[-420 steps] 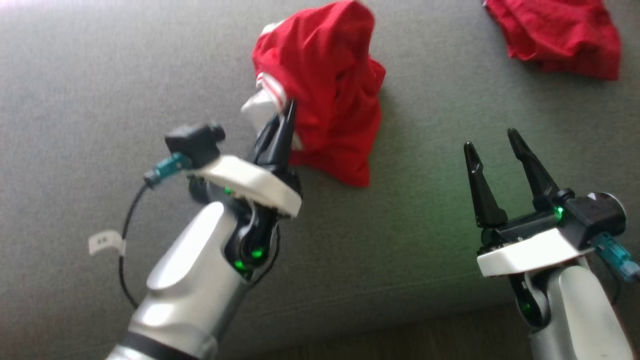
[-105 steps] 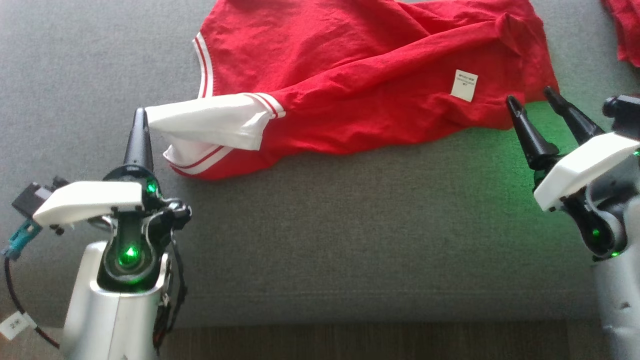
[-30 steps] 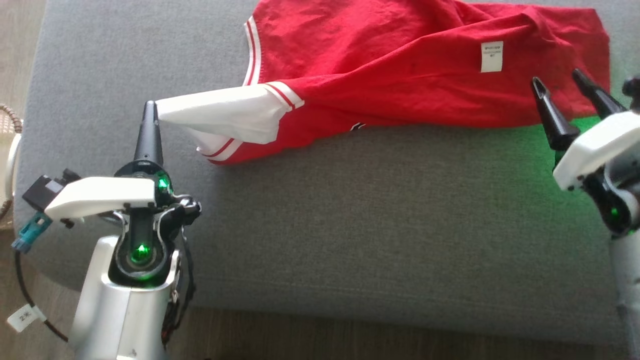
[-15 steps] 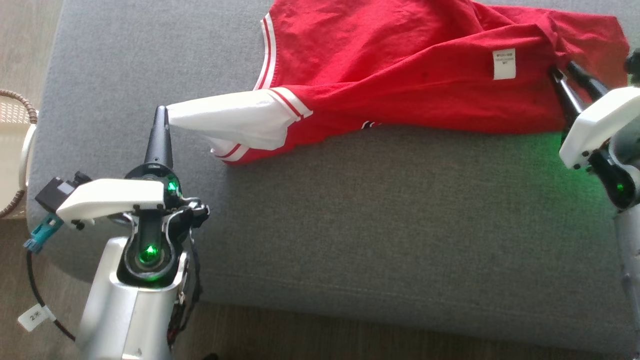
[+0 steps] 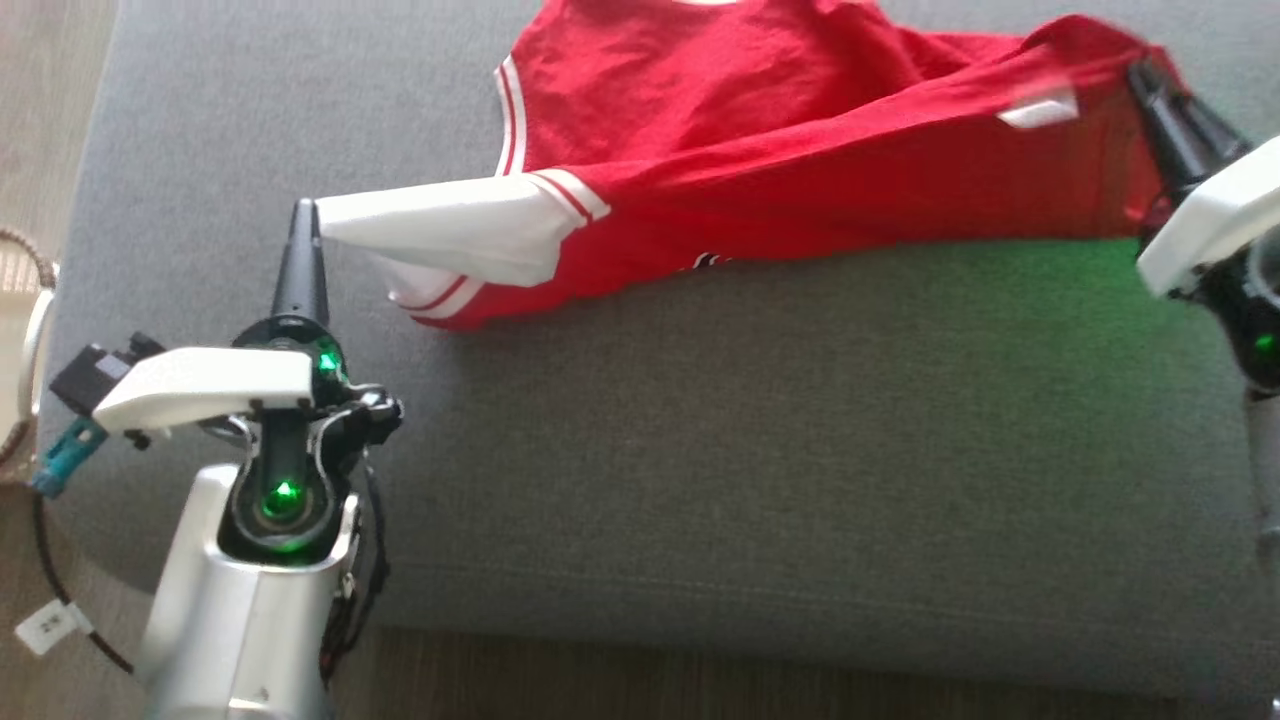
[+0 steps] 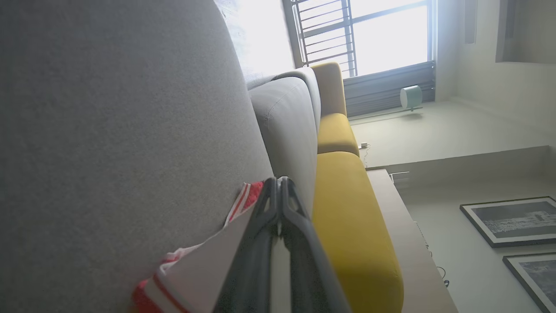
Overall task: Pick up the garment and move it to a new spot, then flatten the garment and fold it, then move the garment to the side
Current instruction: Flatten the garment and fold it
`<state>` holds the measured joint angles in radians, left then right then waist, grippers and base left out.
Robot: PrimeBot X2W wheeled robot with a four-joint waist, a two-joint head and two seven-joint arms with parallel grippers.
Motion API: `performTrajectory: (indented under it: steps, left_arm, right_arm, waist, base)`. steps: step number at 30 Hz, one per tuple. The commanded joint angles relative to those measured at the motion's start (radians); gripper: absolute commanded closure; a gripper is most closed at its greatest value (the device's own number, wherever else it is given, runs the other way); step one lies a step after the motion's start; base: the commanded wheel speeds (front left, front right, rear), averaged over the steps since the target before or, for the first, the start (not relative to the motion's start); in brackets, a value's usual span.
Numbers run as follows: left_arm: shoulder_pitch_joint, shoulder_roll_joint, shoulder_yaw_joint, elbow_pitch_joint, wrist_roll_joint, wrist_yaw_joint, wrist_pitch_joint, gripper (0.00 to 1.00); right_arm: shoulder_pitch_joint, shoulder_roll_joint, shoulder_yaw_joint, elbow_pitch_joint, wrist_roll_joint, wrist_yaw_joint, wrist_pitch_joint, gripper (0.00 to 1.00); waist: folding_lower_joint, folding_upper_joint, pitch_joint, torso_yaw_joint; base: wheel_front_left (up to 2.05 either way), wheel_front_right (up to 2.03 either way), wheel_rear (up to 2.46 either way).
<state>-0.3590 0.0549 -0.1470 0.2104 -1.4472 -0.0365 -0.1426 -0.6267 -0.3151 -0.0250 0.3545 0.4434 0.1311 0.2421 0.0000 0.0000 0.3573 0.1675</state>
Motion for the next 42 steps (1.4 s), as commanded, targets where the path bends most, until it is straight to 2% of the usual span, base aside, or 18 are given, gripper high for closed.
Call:
performTrajectory:
  steps: [1,6,10,16,18,23,32,36,42]
  left_arm:
    - [-0.039,0.033,0.041,-0.044,-0.005,-0.003,-0.001,1.00]
    - [-0.076,0.064,0.061,-0.080,-0.020,0.021,0.029,1.00]
    - [-0.132,0.105,0.068,-0.133,-0.020,0.068,0.069,1.00]
    - [-0.263,0.161,0.071,-0.219,0.012,0.120,0.105,1.00]
    - [-0.330,0.176,0.066,-0.245,0.031,0.149,0.114,1.00]
    - [-0.531,0.185,0.042,-0.233,0.089,0.256,0.122,1.00]
    - [-0.816,0.188,0.038,-0.035,0.121,0.393,0.151,1.00]
    - [-0.898,0.201,0.019,0.052,0.147,0.412,0.160,1.00]
    - [-1.042,0.192,-0.032,0.192,0.181,0.378,0.175,1.00]
  right_arm:
    - [-0.021,-0.012,-0.003,-0.052,0.022,0.000,0.004,1.00]
    - [-0.018,-0.004,-0.065,-0.117,0.129,0.000,0.059,1.00]
    - [-0.027,-0.009,-0.112,-0.153,0.182,0.000,0.116,1.00]
    - [-0.094,-0.022,-0.145,-0.205,0.164,0.000,0.158,1.00]
    - [-0.131,-0.022,-0.148,-0.223,0.147,0.000,0.173,1.00]
    - [-0.237,-0.031,-0.128,-0.237,0.098,0.000,0.219,1.00]
    - [-0.418,-0.027,-0.077,-0.131,0.044,0.000,0.281,1.00]
    - [-0.480,-0.008,-0.049,-0.052,0.023,0.000,0.284,1.00]
    - [-0.613,0.034,-0.021,0.061,-0.018,0.000,0.238,1.00]
  waist:
    - [0.0000,0.0000,-0.025,-0.015]
    - [0.0000,0.0000,-0.093,-0.044]
    - [0.0000,0.0000,-0.150,-0.068]
    - [0.0000,0.0000,-0.219,-0.103]
    - [0.0000,0.0000,-0.242,-0.116]
    - [0.0000,0.0000,-0.276,-0.142]
    - [0.0000,0.0000,-0.287,-0.181]
    - [0.0000,0.0000,-0.248,-0.192]
    - [0.0000,0.0000,-0.091,-0.187]
  base:
    - [0.00,0.00,0.00]
    - [0.00,0.00,0.00]
    - [0.00,0.00,0.00]
    - [0.00,0.00,0.00]
    - [0.00,0.00,0.00]
    - [0.00,0.00,0.00]
    - [0.00,0.00,0.00]
    - [0.00,0.00,0.00]
    - [0.00,0.00,0.00]
